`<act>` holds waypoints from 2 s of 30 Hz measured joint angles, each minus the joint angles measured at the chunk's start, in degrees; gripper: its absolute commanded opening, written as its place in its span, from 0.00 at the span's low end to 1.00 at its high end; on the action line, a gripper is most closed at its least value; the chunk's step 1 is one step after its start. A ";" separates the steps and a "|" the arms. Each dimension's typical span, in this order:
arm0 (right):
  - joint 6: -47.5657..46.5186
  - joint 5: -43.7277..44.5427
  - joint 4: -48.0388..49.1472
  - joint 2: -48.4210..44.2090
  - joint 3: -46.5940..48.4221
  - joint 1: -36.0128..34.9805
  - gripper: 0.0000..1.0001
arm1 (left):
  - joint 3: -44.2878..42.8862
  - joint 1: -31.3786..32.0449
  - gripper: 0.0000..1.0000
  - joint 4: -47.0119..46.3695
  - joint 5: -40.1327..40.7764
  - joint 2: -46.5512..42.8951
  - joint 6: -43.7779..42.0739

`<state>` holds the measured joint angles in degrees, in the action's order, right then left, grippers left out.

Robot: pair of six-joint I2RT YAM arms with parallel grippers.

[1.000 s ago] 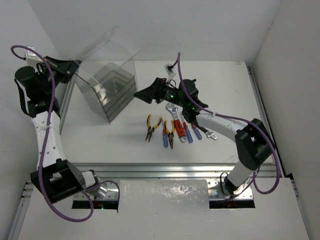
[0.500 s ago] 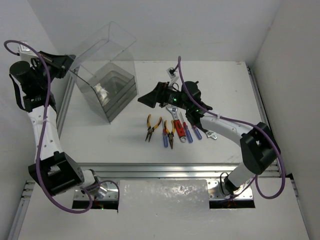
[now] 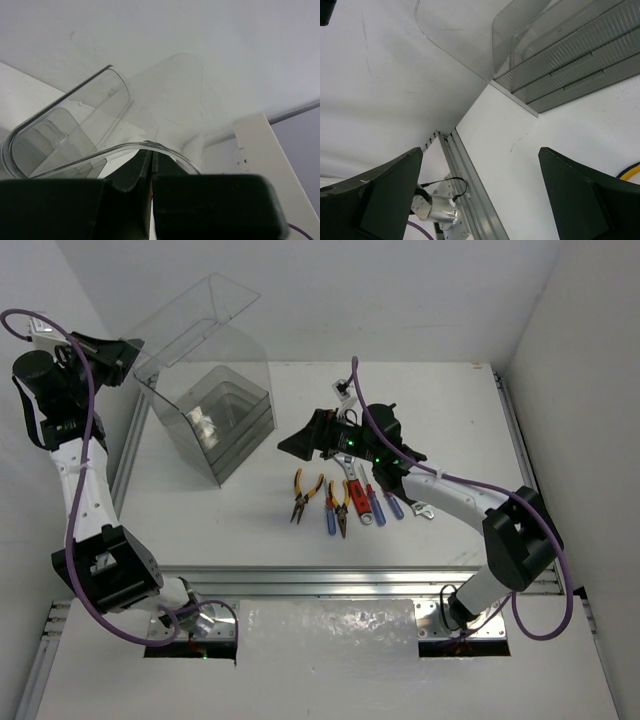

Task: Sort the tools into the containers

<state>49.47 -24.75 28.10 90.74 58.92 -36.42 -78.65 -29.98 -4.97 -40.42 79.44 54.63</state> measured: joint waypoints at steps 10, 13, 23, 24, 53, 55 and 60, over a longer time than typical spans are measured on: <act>-0.90 0.04 -1.42 0.00 0.00 0.09 0.99 | -0.98 -0.87 0.00 -0.87 0.13 2.01 0.76; -1.29 0.04 -1.79 -0.04 0.00 0.13 0.99 | -1.51 -1.20 0.00 -1.05 0.13 2.89 0.94; -2.21 0.09 -3.10 -0.39 0.00 0.28 0.99 | -3.28 -2.16 0.00 -1.60 0.13 4.61 1.18; -2.38 0.11 -3.30 -0.42 0.00 0.31 0.99 | -3.48 -2.36 0.00 -1.60 0.11 4.81 1.18; -4.94 0.48 -6.93 -2.12 0.00 0.44 0.99 | -6.43 -4.24 0.00 -1.88 0.07 8.85 1.20; -5.14 0.50 -7.41 -2.16 0.00 0.46 0.99 | -6.43 -4.24 0.00 -1.88 0.00 8.87 1.20; -5.99 0.63 -8.76 -2.29 0.00 0.68 0.99 | -6.43 -4.24 0.00 -1.97 -0.37 8.85 1.38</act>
<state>43.48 -24.12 19.33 88.44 58.92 -35.75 -85.08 -34.22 -6.94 -40.80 88.29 56.01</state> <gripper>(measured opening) 0.993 0.001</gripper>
